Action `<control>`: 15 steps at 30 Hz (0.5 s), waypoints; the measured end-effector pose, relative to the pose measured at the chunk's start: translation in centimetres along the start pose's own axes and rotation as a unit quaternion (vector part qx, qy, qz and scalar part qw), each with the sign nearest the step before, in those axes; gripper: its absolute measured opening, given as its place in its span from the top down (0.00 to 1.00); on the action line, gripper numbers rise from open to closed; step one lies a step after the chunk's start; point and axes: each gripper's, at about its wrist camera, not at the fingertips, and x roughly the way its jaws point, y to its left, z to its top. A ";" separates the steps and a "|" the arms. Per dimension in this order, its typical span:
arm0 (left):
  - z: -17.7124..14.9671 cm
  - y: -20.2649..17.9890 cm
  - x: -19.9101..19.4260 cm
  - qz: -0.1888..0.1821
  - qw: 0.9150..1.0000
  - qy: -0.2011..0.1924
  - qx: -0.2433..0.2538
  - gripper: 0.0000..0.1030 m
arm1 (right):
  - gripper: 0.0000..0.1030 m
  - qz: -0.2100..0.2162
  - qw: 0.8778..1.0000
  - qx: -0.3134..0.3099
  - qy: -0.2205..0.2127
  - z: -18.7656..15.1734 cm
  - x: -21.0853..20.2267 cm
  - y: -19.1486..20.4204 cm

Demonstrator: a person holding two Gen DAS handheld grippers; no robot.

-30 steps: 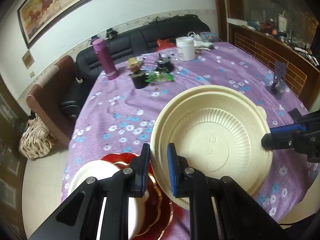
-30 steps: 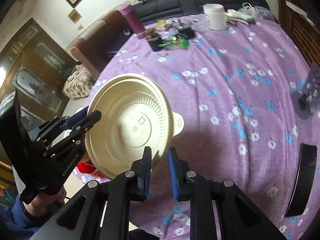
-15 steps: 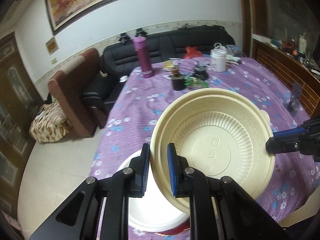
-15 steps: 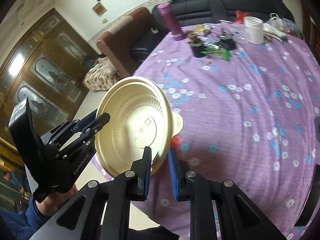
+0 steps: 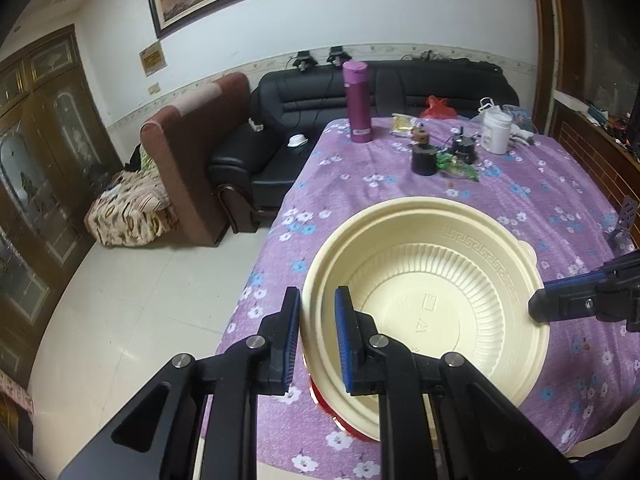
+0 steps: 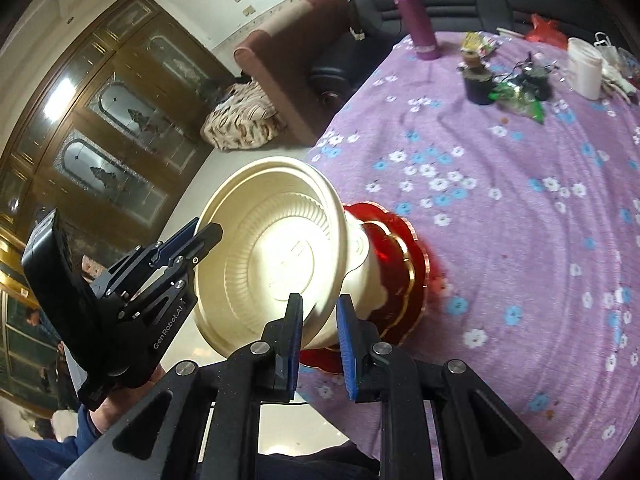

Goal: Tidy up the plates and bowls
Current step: 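Lower the cream bowl onto the white bowl atop the red plates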

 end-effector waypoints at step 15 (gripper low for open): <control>-2.2 0.1 3.1 -0.006 0.999 0.038 -0.009 0.85 | 0.81 -0.021 0.999 0.007 0.047 -0.4 4.4 -0.8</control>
